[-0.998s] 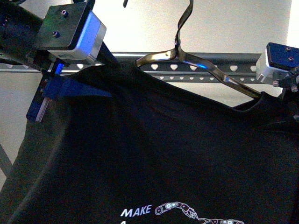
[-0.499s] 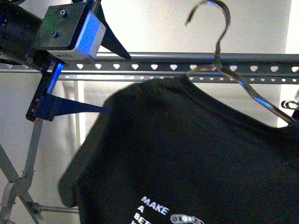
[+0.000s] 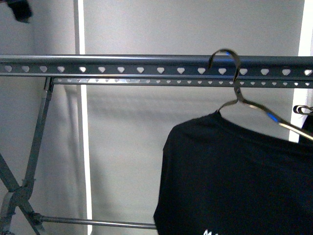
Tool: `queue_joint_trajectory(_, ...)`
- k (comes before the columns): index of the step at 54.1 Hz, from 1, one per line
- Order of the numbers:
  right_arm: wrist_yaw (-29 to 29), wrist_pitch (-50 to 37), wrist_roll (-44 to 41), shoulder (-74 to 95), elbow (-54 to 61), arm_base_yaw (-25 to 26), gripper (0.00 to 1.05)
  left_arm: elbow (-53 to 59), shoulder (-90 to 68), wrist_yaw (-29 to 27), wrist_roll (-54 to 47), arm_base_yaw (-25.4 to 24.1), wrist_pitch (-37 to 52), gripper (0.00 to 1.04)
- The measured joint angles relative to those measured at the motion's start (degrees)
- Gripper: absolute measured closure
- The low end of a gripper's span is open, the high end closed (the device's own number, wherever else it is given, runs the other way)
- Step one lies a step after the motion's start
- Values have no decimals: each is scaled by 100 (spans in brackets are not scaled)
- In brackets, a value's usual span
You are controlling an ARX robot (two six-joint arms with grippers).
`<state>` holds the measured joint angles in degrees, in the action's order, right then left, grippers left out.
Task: Hang clothes on hanger
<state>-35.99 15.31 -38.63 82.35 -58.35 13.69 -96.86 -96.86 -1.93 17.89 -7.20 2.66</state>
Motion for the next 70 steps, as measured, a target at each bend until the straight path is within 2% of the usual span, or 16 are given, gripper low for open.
queue_joint_trajectory(4,111,90,542,-118,-179,7,95,28,-24,87,1182,-192,-282,7)
queue_joint_trajectory(7,297,297,1003,-120,-470,-22,95,240,26,568,1620,-131,-13,7)
queue_joint_trajectory(13,501,612,1749,-7,-1047,-72,95,1377,752,612,319,210,420,27)
queue_joint_trajectory(19,697,844,2170,179,-1504,-74,95,2481,1456,610,-791,367,1047,41)
queue_joint_trajectory(22,861,1010,2500,393,-1921,-79,95,3377,2022,597,-1244,433,1550,53)
queue_joint_trajectory(29,1051,1379,2990,850,-2660,-81,95,4754,2605,487,-1587,435,2192,75)
queue_joint_trajectory(39,1113,1906,3552,1445,-3565,-188,95,6109,3027,190,-1694,627,2723,102)
queue_joint_trajectory(46,1158,2267,3910,1797,-4140,-269,95,6924,3578,203,-1753,719,3095,101)
queue_joint_trajectory(53,1340,2232,3958,1867,-4113,-315,95,7508,3954,199,-1762,721,3276,101)
queue_joint_trajectory(70,1401,968,4651,1574,-2361,-372,95,8662,5014,195,-1762,721,3364,101)
